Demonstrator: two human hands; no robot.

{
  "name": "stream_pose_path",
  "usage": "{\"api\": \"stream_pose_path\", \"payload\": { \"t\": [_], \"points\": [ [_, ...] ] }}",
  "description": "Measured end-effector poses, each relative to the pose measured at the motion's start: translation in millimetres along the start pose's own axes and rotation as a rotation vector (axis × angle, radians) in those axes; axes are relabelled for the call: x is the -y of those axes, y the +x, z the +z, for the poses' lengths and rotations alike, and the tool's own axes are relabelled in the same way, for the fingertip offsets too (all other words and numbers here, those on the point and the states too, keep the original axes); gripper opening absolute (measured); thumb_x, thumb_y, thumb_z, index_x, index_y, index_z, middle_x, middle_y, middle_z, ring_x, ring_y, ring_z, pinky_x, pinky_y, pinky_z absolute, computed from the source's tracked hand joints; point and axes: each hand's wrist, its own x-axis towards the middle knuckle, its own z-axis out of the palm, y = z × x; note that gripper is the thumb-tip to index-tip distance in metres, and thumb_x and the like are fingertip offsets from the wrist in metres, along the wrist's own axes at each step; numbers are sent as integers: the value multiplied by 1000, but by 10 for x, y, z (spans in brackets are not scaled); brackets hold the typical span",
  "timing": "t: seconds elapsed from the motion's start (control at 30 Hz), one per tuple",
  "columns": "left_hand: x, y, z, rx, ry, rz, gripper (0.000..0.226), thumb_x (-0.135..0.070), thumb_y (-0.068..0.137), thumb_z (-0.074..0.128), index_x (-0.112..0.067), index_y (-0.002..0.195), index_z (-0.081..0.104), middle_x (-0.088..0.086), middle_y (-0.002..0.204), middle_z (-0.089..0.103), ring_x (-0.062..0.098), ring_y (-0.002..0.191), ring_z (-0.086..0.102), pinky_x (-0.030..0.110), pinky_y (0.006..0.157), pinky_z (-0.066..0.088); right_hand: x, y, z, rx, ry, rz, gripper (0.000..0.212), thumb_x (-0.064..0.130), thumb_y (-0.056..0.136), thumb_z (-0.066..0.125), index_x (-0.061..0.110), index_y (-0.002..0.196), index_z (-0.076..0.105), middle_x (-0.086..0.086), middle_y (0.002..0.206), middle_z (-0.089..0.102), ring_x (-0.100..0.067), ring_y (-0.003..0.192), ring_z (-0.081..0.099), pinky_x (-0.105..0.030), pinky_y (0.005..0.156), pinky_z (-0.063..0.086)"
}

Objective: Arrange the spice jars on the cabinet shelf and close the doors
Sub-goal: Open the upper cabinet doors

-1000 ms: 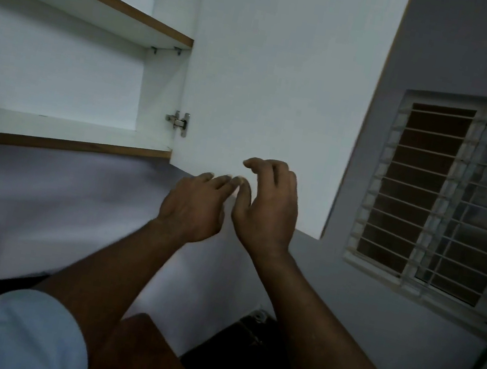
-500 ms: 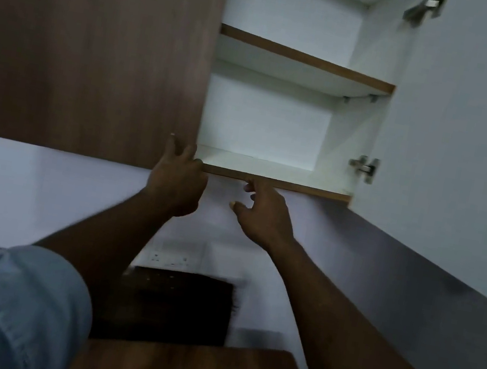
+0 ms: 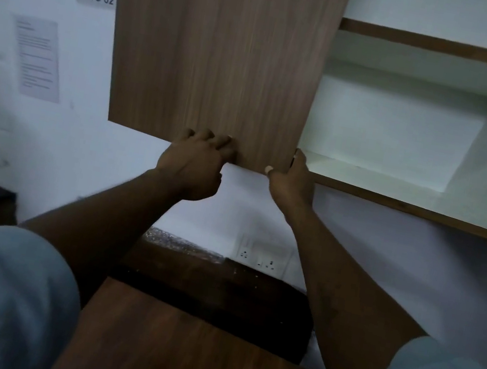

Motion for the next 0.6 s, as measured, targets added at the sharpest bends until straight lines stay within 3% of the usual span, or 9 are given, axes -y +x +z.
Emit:
{"api": "stream_pose_path", "payload": {
  "t": [0.13,0.27,0.37,0.6],
  "points": [
    [-72,-47,-68,-48,-123,-67,61,-48,96,53,-21,149,40,3,160,37,37,131,48,51,104,38,-52,-199,27,-123,29,-26,40,18,96,63,19,136,57,-1,126,69,-23,113,65,-36,94,55],
    [-232,-134,-272,-142,-287,-57,70,-59,99,44,-25,157,26,5,166,24,37,136,44,55,106,43,113,-523,-24,-230,60,-57,21,31,95,68,23,113,65,11,98,69,-15,95,69,-24,73,51],
    [-261,-226,-511,-299,-404,-61,73,-65,99,34,-29,160,17,7,167,17,36,139,39,54,98,50,303,-814,-84,-251,34,-157,21,43,89,73,26,96,62,18,80,64,-2,77,65,-17,60,44],
    [78,-699,-973,-554,-429,-44,83,-65,95,41,-25,162,13,13,166,16,37,131,43,46,91,51,810,-1593,60,-242,23,-468,25,23,80,82,15,96,65,16,78,66,1,70,65,-14,62,52]
  ]
}}
